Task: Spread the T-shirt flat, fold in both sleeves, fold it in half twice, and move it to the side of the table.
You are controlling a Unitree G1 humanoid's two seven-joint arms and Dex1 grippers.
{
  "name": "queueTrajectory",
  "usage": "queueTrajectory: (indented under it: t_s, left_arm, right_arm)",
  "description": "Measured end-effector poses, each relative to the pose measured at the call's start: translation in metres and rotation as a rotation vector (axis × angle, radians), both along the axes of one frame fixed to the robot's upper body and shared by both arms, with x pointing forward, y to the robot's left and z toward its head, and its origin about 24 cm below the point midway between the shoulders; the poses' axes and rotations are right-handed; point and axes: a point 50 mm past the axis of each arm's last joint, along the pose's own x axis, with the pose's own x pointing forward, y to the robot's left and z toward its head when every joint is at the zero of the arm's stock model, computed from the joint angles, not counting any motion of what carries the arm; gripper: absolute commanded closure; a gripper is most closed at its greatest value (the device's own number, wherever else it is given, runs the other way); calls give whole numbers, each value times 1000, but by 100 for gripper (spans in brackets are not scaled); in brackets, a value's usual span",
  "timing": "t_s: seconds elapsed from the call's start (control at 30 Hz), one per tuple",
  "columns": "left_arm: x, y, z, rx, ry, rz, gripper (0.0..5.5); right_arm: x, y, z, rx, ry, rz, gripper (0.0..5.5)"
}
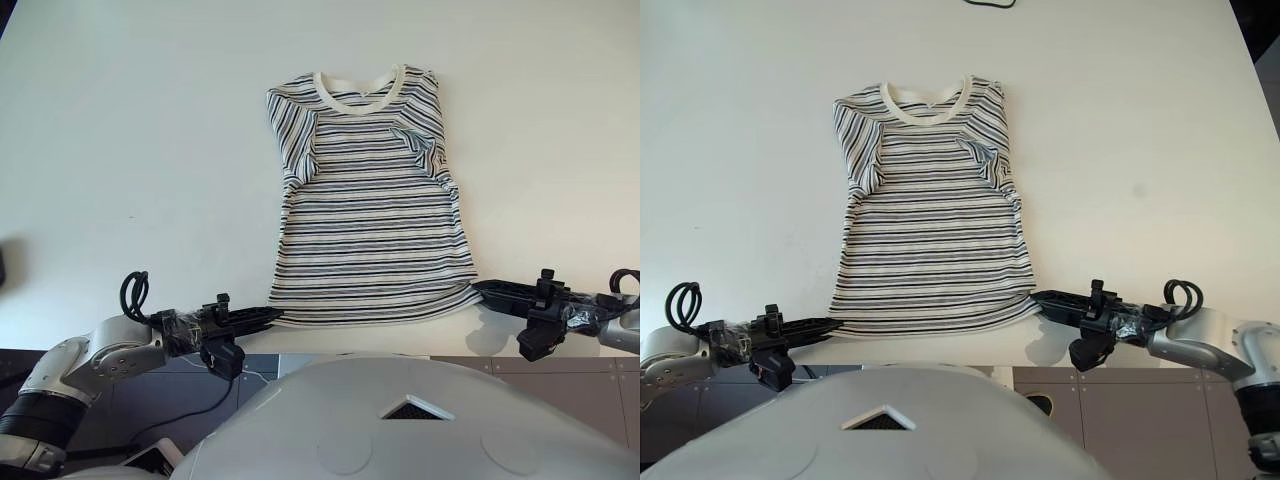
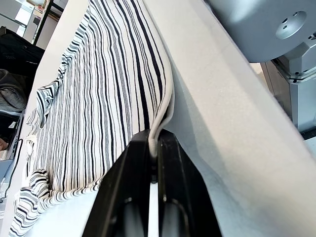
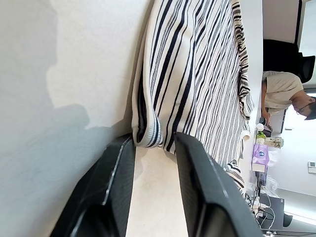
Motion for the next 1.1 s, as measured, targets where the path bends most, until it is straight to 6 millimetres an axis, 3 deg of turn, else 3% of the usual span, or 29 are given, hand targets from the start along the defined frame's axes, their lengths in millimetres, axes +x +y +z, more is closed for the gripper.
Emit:
queueTrajectory:
  t_s: [0.37,0.6,0.83,0.93,1.1]
  left_arm:
    - [0,0,0,3,3,-11,540]
    - [0,0,0,3,3,-11,540]
    - [1,0,0,4,11,-3,540]
    - [1,-3,4,31,111,58,540]
    - [-17,-10,30,3,275,24,540]
  right_arm:
    - [-10,15,3,18,19,68,409]
    - [-12,10,2,-13,56,62,537]
    - [-11,7,2,-10,110,11,537]
    - [-15,0,12,-58,209,-33,537]
    - [-28,-2,38,-130,345,-12,537]
